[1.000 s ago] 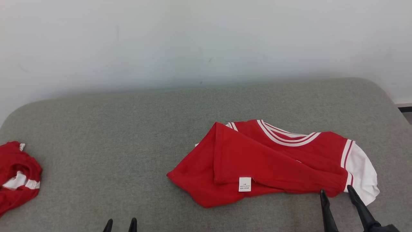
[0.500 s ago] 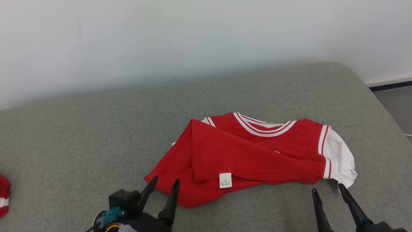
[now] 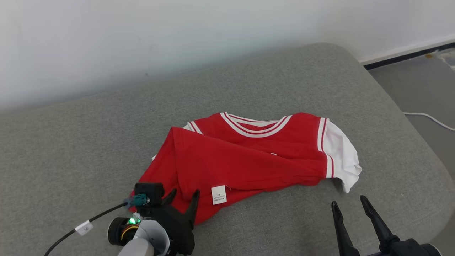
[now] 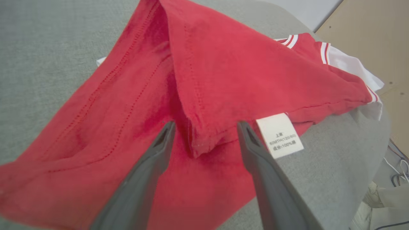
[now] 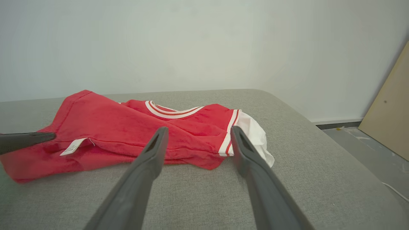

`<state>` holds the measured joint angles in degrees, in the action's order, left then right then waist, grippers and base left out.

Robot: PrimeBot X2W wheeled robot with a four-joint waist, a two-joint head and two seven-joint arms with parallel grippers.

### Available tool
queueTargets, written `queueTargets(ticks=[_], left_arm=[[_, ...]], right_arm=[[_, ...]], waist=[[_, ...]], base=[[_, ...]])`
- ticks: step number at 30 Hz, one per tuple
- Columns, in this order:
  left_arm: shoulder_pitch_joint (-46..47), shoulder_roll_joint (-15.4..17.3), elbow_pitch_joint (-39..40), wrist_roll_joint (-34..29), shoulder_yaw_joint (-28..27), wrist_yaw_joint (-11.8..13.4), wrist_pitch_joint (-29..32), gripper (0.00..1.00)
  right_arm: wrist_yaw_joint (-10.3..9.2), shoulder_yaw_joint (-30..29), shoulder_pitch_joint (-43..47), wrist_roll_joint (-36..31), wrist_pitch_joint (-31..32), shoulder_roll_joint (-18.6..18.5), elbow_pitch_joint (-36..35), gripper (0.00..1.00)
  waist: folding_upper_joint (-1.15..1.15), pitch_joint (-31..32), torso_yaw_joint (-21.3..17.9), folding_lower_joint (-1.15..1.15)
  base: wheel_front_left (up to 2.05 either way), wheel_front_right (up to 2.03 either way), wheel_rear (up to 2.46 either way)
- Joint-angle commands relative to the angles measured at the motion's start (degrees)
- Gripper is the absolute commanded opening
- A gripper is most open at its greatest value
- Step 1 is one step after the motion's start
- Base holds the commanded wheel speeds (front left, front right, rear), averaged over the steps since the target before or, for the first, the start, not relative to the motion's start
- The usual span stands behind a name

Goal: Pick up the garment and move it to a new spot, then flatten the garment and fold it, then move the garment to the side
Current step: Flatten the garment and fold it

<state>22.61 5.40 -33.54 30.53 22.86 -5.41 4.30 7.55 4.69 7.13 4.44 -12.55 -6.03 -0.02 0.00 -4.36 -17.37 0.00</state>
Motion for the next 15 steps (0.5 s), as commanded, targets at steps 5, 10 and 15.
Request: queueTargets(ticks=[5,10,15], left_arm=[[0.8,0.0,-2.0,0.6,-0.4,1.3,1.3,1.0],[0.8,-0.2,-2.0,1.5,0.1,0.6,1.8,1.0],[1.3,-0.3,-1.3,1.7,0.7,0.0,0.1,0.22]], right_arm=[[-0.13,-0.4,-0.6,0.6,-0.8,0.8,0.8,1.0],[-0.13,-0.5,-0.9,0.6,-1.2,1.2,1.4,1.0],[-0.13,-0.1,-1.2,0.6,-1.2,1.3,1.8,1.0]], waist=[[0.0,-2.2,-2.3,0.0],[0.0,-2.3,-1.7,0.0],[0.0,-2.0,-1.1,0.0]], base=[[0.0,0.0,0.0],[0.0,0.0,0.0],[0.0,0.0,0.0]])
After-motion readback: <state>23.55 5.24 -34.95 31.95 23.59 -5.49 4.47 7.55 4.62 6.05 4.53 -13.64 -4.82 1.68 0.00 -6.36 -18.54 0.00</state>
